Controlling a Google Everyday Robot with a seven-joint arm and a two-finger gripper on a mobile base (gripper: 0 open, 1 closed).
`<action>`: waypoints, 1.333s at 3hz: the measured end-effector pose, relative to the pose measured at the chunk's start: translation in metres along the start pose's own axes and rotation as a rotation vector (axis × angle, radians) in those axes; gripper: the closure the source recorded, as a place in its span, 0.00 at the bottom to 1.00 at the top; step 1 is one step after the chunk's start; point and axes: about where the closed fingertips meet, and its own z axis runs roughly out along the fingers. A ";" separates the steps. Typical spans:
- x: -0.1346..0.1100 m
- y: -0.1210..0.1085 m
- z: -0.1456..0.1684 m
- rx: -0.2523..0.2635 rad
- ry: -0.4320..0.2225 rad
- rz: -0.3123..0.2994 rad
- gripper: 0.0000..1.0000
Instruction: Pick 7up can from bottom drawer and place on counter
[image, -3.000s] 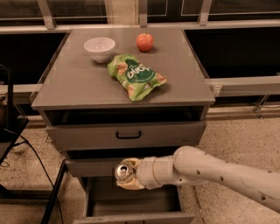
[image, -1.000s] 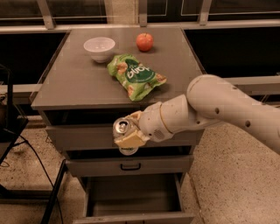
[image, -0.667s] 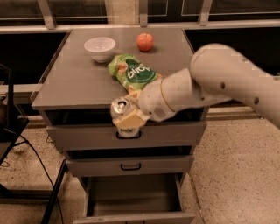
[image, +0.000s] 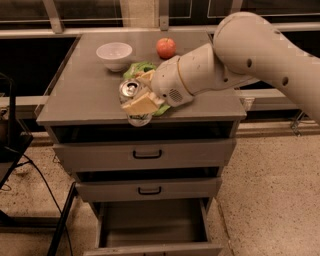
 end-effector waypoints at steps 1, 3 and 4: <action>-0.015 -0.036 0.014 0.014 -0.040 0.000 1.00; -0.034 -0.094 0.071 -0.010 -0.134 0.039 1.00; -0.032 -0.096 0.094 -0.039 -0.131 0.086 1.00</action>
Offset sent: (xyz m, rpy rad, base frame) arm 0.1164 0.0571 0.0149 0.1363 0.0028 0.0049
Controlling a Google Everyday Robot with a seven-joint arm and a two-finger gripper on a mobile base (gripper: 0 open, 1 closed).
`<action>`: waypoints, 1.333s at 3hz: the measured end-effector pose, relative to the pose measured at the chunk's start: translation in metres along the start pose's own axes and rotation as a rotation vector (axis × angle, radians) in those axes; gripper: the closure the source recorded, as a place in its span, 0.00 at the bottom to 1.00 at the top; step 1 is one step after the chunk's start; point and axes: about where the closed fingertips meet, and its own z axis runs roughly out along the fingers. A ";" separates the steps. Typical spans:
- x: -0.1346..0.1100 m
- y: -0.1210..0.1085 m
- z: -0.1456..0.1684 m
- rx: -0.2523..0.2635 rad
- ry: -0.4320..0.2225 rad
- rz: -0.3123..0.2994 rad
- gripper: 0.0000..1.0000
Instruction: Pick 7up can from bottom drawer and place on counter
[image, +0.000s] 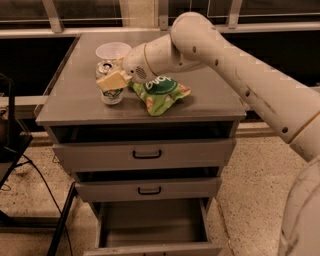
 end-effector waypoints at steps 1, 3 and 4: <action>0.008 0.000 0.014 -0.020 0.021 0.051 1.00; 0.005 0.000 0.013 -0.027 0.034 0.066 1.00; 0.004 0.000 0.013 -0.027 0.034 0.066 1.00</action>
Offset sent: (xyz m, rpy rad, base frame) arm 0.0054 0.0097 -0.0347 -0.0431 0.1605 -0.0388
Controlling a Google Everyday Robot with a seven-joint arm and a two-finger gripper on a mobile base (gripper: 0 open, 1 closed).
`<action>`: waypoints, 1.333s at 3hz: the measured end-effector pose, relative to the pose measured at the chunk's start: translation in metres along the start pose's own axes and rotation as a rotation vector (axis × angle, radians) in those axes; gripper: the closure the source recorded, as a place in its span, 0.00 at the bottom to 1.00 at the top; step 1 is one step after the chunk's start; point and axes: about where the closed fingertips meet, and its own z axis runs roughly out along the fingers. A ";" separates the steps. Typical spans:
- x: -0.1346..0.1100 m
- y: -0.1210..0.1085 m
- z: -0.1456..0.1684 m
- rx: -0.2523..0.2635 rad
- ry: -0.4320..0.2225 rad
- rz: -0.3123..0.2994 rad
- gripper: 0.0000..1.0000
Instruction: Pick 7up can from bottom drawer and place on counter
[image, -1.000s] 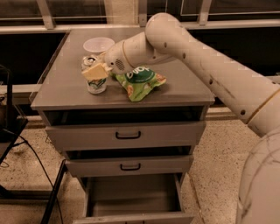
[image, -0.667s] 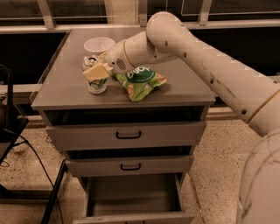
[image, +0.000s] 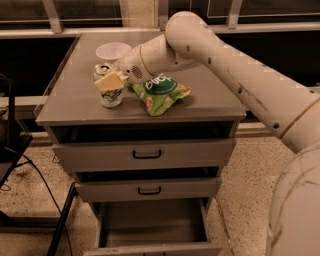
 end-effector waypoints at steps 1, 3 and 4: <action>0.003 -0.001 0.001 -0.005 0.020 0.051 1.00; 0.004 0.002 0.001 -0.022 0.040 0.113 0.97; 0.002 0.002 0.000 -0.022 0.040 0.113 0.95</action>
Offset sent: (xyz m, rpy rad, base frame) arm 0.0005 -0.0105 -0.0067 -0.0444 0.1689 -0.0760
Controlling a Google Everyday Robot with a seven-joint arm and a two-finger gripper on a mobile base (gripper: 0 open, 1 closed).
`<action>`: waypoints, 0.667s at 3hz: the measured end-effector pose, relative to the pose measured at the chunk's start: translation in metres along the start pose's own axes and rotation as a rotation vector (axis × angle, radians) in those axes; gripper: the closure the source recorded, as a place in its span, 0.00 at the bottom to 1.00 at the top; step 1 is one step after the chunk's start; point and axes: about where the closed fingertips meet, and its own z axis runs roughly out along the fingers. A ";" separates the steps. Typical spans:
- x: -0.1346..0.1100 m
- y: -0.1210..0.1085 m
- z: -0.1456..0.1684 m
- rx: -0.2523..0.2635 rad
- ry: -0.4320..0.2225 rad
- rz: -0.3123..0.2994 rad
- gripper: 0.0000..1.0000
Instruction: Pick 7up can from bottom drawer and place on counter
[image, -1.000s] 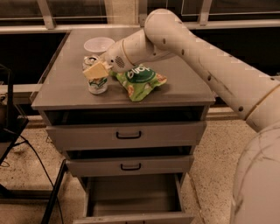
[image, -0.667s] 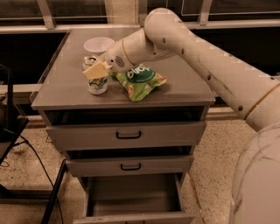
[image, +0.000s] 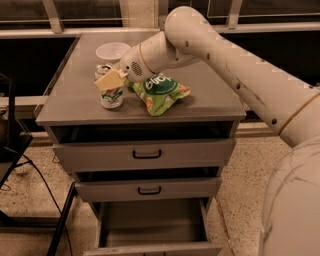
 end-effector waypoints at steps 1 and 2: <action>0.000 0.000 0.000 0.000 0.000 0.000 0.76; 0.000 0.000 0.000 0.000 0.000 0.000 0.53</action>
Offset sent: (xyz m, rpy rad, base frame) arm 0.0000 0.0000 0.0000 0.0000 0.0000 0.0000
